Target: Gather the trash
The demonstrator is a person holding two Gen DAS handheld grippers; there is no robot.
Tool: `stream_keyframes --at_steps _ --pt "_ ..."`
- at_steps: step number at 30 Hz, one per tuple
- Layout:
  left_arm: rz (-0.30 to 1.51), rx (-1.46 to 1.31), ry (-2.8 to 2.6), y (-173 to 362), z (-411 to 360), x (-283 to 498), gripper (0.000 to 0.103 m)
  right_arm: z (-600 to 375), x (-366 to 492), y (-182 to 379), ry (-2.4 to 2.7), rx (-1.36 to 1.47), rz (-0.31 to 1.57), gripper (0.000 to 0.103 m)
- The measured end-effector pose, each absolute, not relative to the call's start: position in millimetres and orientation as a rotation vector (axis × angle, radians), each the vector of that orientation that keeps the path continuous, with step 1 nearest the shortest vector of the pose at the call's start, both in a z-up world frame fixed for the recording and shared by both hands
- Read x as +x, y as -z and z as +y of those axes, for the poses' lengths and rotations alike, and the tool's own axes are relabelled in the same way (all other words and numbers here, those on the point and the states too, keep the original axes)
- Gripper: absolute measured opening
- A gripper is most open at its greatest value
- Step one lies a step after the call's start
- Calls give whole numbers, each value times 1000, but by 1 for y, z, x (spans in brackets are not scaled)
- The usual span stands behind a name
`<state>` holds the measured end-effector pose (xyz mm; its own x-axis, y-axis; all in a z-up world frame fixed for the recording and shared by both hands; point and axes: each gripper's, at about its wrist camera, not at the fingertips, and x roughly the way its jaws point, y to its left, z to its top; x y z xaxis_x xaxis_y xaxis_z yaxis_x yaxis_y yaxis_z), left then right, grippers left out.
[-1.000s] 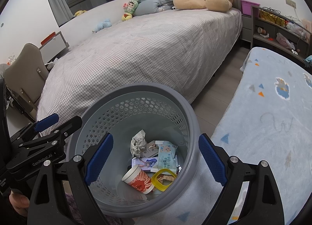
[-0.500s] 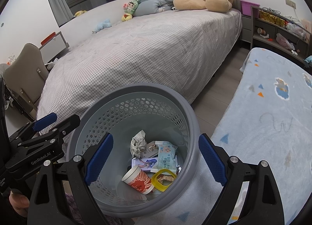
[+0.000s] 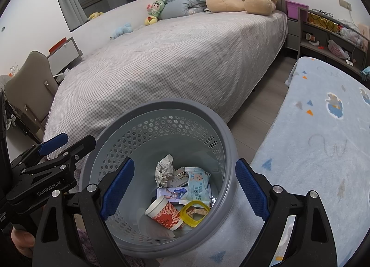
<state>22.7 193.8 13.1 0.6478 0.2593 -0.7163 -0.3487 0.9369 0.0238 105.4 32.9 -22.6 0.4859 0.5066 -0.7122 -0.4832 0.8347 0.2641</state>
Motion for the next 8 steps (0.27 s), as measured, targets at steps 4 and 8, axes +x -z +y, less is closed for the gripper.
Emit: stream_keyframes --at_steps 4,8 --pt "796 -118 -348 -13 194 23 80 33 105 23 -602 30 877 88" --pt "796 -118 -349 -13 194 23 80 33 105 23 -602 29 877 88"
